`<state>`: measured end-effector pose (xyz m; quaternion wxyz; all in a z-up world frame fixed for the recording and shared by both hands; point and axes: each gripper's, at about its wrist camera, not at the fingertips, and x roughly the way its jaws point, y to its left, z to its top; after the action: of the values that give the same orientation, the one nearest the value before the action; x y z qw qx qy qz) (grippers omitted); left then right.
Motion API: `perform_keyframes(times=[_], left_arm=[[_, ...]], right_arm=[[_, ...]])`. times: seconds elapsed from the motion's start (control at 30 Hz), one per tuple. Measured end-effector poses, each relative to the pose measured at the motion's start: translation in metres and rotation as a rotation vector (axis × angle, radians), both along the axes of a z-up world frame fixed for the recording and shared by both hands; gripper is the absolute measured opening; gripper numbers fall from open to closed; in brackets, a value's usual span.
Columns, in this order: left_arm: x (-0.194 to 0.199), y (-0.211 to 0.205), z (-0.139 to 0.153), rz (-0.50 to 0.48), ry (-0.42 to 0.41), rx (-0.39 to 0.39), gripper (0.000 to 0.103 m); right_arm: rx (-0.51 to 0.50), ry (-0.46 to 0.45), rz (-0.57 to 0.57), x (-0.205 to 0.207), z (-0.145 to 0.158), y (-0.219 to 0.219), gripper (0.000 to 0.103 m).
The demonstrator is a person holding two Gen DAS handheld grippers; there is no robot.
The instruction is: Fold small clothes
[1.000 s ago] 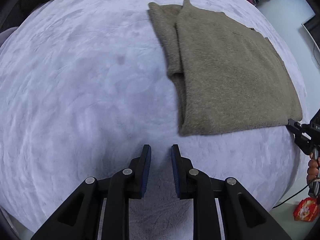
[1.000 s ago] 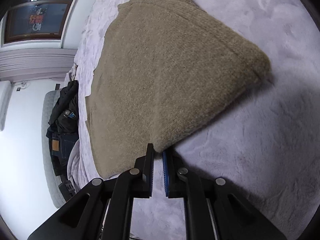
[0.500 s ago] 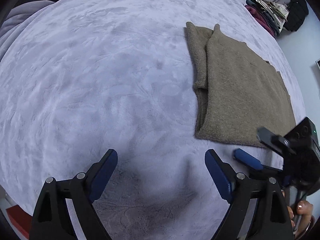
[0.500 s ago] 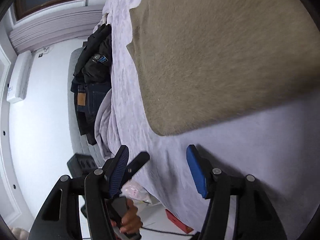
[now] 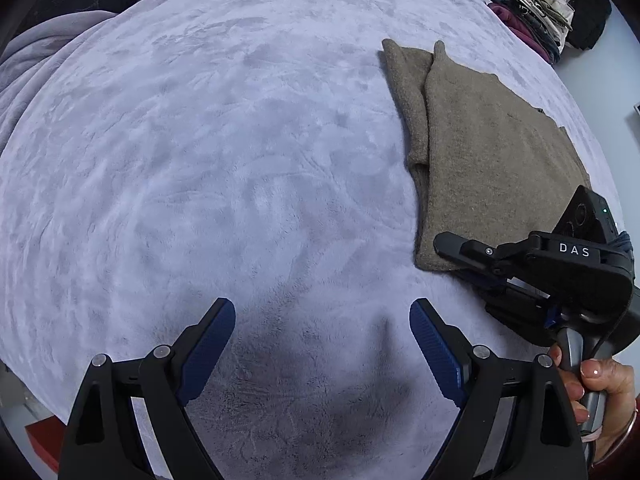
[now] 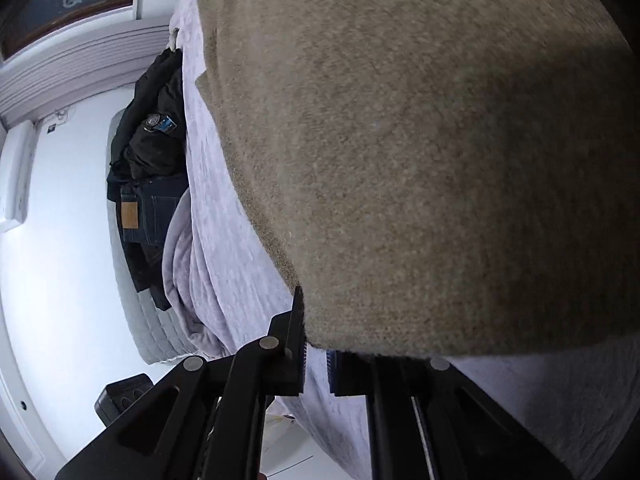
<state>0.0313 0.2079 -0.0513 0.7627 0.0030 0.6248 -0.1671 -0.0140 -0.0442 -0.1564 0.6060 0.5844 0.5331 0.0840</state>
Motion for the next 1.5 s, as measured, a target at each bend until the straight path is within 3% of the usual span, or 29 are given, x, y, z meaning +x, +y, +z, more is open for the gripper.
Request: perform_keyframes(times=[0.23,0.4,0.6,0.67,0.7,0.77,0.8,0.87,1.03,1.5], left_arm=[[-0.003,-0.015,-0.003,-0.021,0.020,-0.002,0.089],[-0.001,-0.027,-0.001,-0.033,0.034,0.002,0.089],[-0.003,-0.047,-0.002,-0.063,0.047,0.019,0.089],[-0.005,-0.055,-0.004,-0.073,0.053,0.039,0.089],[-0.005,-0.058,-0.004,-0.075,0.054,0.048,0.089],[-0.006,-0.065,-0.005,-0.083,0.052,0.055,0.089],[-0.007,-0.068,-0.005,-0.088,0.054,0.052,0.091],[-0.007,-0.074,-0.005,-0.098,0.062,0.052,0.101],[-0.010,-0.092,-0.009,-0.119,0.068,0.087,0.101],[-0.014,-0.142,-0.023,-0.104,0.092,0.135,0.101]], right_arm=[[-0.078,-0.017,0.201,-0.005,0.020,0.020,0.012],[-0.130,-0.029,0.226,-0.022,0.040,0.008,0.012],[-0.201,-0.009,0.193,-0.048,0.058,-0.040,0.014],[-0.225,-0.003,0.177,-0.056,0.063,-0.054,0.018],[-0.244,0.000,0.172,-0.060,0.066,-0.061,0.024],[-0.266,0.000,0.168,-0.066,0.072,-0.071,0.046],[-0.279,-0.003,0.165,-0.069,0.075,-0.075,0.049],[-0.298,-0.006,0.167,-0.072,0.078,-0.080,0.050],[-0.343,-0.004,0.176,-0.082,0.084,-0.094,0.065],[-0.438,0.004,0.170,-0.097,0.092,-0.123,0.080]])
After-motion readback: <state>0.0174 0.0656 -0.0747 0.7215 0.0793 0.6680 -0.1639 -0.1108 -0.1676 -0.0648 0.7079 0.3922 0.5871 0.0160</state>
